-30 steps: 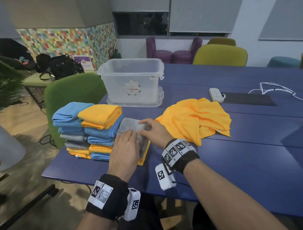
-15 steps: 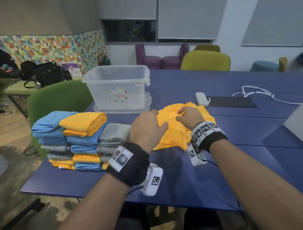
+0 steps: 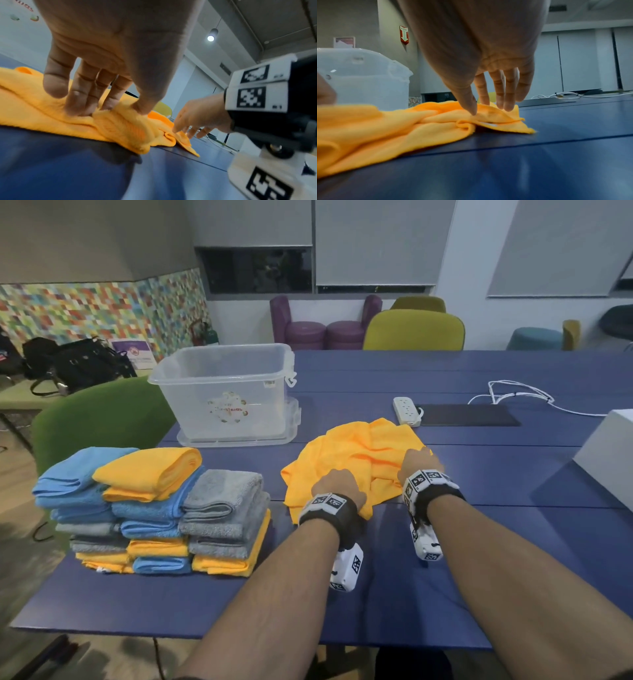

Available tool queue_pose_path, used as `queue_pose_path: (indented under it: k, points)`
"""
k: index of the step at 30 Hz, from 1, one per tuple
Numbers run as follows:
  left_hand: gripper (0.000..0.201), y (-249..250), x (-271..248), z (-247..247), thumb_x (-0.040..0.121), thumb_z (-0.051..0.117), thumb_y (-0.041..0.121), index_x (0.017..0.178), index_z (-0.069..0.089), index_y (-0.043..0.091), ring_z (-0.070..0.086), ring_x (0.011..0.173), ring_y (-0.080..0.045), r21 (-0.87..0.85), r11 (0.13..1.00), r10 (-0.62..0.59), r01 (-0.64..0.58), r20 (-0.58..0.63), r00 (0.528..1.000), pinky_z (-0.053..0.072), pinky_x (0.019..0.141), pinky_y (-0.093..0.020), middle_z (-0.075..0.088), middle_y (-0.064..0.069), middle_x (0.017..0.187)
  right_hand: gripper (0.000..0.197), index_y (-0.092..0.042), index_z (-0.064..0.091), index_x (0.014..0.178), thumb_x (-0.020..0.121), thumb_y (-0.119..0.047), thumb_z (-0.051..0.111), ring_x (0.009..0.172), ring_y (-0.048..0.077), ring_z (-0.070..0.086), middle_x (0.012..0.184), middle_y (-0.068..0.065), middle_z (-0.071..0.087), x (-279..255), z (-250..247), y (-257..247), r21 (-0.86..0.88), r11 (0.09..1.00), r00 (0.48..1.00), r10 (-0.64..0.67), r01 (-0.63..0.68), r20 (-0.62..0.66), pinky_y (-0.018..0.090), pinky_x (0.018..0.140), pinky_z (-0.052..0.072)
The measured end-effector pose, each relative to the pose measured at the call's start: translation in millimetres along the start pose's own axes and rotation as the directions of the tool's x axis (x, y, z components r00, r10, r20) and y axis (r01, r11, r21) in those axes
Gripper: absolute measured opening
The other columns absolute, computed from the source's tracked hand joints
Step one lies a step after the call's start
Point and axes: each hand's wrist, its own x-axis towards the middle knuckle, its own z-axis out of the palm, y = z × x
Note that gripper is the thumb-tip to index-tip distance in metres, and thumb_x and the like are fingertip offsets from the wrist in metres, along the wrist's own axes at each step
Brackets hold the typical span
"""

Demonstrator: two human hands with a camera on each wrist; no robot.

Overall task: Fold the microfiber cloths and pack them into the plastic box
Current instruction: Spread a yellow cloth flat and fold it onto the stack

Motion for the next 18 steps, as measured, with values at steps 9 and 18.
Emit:
queue_pose_path:
  k: [9,18]
  points:
    - [0.014,-11.8,-2.0,-46.1,0.093,0.05,0.003,0.101,0.061,0.006,0.064,0.105,-0.038,-0.172,0.985,-0.051,0.002,-0.281,0.958,0.05,0.079,-0.038,0.066,-0.014,0.115,0.02,-0.005,0.051,0.11,0.1,-0.012,0.035,0.1,0.041,0.058,0.117,0.023,0.06,-4.4,-17.2,16.5,0.449,0.893,0.981,0.107,-0.023,-0.164,0.043,0.077,0.044]
    - [0.028,-41.4,-7.0,-145.8,0.091,0.053,0.02,0.069,0.037,0.021,0.039,0.064,-0.022,-0.757,0.534,-0.152,-0.376,-0.524,0.838,0.03,0.061,-0.033,0.04,0.004,0.067,0.021,-0.012,0.061,0.112,0.106,-0.028,0.047,0.096,0.026,0.056,0.107,0.01,0.067,-17.4,-101.4,13.0,0.642,0.674,0.853,0.034,0.365,-0.521,0.031,0.077,0.035]
